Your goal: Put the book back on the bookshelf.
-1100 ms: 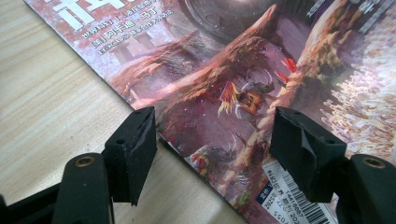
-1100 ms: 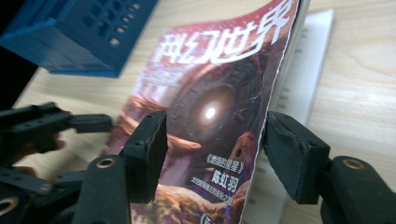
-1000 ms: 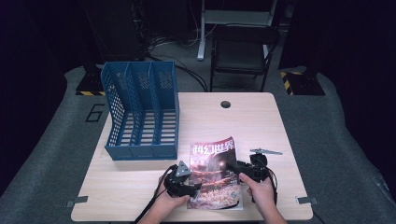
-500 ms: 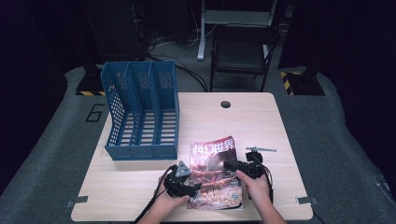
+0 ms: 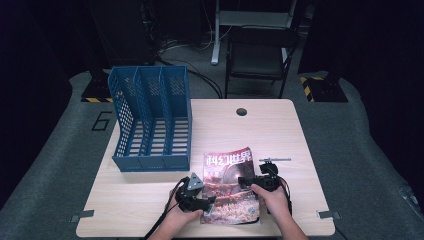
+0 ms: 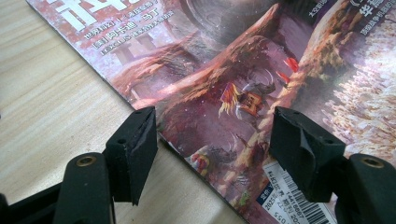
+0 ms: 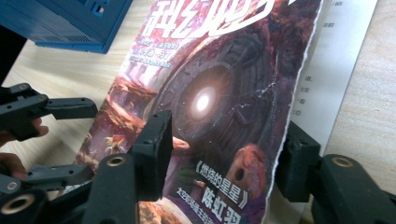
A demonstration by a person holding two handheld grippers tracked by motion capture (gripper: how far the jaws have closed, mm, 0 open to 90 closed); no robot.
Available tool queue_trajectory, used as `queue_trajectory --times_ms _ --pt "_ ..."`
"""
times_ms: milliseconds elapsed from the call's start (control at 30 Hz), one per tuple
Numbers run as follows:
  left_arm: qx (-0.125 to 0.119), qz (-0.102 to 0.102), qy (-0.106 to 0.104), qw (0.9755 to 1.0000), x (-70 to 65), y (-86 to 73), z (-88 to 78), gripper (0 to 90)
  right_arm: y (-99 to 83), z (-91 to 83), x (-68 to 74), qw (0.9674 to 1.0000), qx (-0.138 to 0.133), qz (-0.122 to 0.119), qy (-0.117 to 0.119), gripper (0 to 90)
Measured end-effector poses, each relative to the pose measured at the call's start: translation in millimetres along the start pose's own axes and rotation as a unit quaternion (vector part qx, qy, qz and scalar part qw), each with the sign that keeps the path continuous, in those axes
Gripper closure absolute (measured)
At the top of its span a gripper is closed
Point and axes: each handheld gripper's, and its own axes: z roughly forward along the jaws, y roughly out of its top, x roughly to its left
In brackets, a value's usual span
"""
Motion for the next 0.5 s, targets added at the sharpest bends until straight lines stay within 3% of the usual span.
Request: queue_trajectory --times_ms 500 --pt "-0.008 -0.001 -0.002 1.0 0.2 -1.9 0.0 32.2 0.2 3.4 -0.9 0.9995 0.029 -0.01 0.012 53.3"
